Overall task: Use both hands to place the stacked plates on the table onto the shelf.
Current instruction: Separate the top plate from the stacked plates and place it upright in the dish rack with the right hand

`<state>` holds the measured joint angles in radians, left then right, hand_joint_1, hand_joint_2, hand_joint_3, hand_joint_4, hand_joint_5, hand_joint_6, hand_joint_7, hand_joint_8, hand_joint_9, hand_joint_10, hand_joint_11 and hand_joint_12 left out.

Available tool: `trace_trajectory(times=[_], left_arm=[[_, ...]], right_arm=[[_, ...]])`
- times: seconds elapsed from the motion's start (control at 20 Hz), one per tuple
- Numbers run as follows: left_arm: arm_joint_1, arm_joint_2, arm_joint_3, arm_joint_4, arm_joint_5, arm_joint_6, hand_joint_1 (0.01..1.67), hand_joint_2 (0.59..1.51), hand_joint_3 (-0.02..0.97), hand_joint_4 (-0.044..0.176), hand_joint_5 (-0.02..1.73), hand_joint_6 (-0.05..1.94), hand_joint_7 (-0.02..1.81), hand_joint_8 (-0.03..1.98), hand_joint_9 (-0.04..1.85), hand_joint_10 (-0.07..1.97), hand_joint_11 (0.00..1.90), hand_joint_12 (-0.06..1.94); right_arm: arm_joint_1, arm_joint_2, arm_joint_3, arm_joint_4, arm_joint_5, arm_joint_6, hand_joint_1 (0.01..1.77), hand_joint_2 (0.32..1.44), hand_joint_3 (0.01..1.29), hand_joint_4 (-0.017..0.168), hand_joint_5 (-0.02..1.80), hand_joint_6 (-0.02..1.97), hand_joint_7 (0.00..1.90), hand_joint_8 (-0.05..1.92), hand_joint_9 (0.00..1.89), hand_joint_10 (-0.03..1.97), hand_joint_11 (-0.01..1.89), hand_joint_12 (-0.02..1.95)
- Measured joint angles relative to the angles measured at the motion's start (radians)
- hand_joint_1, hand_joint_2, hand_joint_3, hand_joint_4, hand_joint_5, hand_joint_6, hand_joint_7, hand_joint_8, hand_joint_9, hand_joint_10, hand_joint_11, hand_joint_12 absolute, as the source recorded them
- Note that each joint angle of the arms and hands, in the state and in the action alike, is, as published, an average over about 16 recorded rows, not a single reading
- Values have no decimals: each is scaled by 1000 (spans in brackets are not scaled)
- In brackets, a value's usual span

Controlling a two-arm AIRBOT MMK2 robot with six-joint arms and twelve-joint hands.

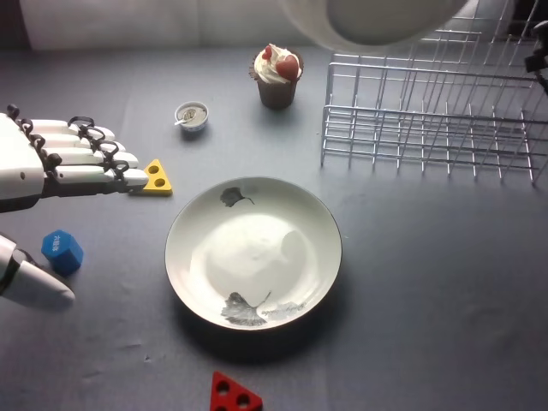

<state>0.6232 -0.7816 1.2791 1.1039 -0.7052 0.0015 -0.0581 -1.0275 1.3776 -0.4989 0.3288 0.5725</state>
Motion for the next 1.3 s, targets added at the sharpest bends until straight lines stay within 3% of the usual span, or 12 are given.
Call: trace_trajectory(times=[0.3, 0.55, 1.3], left_arm=[[4, -3, 4, 8, -26, 0, 129, 968, -4, 0, 31, 12, 43, 12, 25, 10, 25, 8], [5, -11, 5, 28, -59, 0, 125, 967, -3, 0, 40, 11, 51, 13, 28, 11, 29, 8], [13, -60, -17, 93, -137, 0, 103, 964, -4, -1, 34, 10, 48, 13, 37, 11, 30, 8]], right_arm=[[1, 3, 45, 17, -80, 75, 1489, 952, 12, -8, 874, 1025, 1054, 618, 1076, 767, 945, 1390], [-5, 7, 75, -19, -104, 133, 1490, 953, 12, -8, 873, 1026, 1060, 616, 1079, 752, 950, 1382], [-76, 6, 166, -249, 26, 292, 1489, 954, 12, -8, 873, 1025, 1047, 625, 1074, 770, 947, 1387]])
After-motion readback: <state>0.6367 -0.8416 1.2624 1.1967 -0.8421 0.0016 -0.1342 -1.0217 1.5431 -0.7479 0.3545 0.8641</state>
